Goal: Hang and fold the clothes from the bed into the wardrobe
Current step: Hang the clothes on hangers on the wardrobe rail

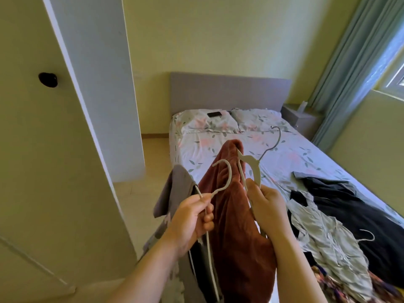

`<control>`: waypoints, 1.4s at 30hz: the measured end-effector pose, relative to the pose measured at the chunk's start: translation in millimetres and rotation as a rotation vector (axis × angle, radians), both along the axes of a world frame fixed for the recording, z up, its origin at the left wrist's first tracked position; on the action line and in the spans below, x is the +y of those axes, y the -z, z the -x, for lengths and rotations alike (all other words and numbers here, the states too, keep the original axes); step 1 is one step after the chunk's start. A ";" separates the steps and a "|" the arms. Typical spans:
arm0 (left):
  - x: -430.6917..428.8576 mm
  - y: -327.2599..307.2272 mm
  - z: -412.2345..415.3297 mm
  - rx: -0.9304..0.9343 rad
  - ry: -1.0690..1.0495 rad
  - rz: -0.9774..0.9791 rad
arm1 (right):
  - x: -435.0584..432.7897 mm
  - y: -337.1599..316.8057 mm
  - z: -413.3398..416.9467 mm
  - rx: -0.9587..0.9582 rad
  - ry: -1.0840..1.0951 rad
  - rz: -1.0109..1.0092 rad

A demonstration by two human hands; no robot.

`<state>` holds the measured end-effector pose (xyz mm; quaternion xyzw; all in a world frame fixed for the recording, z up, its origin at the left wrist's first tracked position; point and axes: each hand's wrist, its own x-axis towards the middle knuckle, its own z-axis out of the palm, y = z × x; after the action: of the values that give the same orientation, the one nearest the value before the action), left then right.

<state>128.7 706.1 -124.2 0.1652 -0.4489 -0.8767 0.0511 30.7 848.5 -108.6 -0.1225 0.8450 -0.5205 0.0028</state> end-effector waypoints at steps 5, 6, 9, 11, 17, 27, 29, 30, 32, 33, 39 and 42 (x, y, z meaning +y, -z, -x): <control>-3.0 3.2 3.6 -0.043 -0.125 -0.011 | 11.5 4.1 5.6 0.006 -0.007 0.000; -7.4 3.3 5.3 -0.049 -0.146 -0.007 | 8.9 4.5 8.1 0.006 -0.010 -0.009; -26.3 3.1 14.8 -0.059 -0.188 0.003 | -6.1 4.4 19.9 -0.013 -0.037 0.009; -42.4 2.8 23.4 -0.058 -0.203 0.005 | -21.8 3.5 30.0 -0.026 -0.067 0.037; -103.7 -8.1 51.3 -0.037 -0.224 0.079 | -98.8 -7.2 60.2 0.012 -0.131 0.031; -192.3 -24.4 104.4 0.114 -0.250 0.261 | -195.2 -39.6 106.6 0.133 -0.156 0.129; -203.3 -22.3 118.0 0.135 -0.272 0.305 | -205.7 -41.5 123.5 0.140 -0.169 0.143; -208.6 -21.8 125.4 0.138 -0.288 0.325 | -210.8 -41.8 132.7 0.142 -0.177 0.148; -219.0 -22.0 141.7 0.141 -0.338 0.367 | -222.7 -39.7 152.4 0.146 -0.209 0.166; -223.6 -22.5 149.9 0.133 -0.370 0.386 | -229.0 -37.2 162.9 0.148 -0.233 0.174; -253.9 -29.6 193.3 0.115 -0.546 0.462 | -275.4 -29.6 228.9 0.153 -0.365 0.150; -271.6 -25.3 208.2 0.077 -0.642 0.490 | -304.5 -21.9 254.8 0.114 -0.448 0.146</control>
<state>-79.5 434.5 -98.8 0.2473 -0.5678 -0.6887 0.3769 -224.1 544.1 -86.7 -0.3360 0.7559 -0.5586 0.0614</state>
